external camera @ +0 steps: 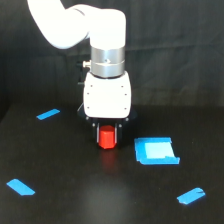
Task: Pick up the red object from the table
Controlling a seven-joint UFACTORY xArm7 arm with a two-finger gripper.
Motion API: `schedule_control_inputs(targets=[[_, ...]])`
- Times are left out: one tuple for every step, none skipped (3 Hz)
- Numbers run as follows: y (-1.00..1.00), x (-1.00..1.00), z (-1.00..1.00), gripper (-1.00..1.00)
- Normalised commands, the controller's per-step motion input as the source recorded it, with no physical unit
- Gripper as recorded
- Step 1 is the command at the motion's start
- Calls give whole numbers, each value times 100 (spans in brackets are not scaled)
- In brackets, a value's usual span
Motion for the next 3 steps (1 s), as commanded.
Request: schedule_control_inputs(targets=[[-29, -13, 90, -98], [-18, 11, 100, -98], [-21, 14, 92, -100]])
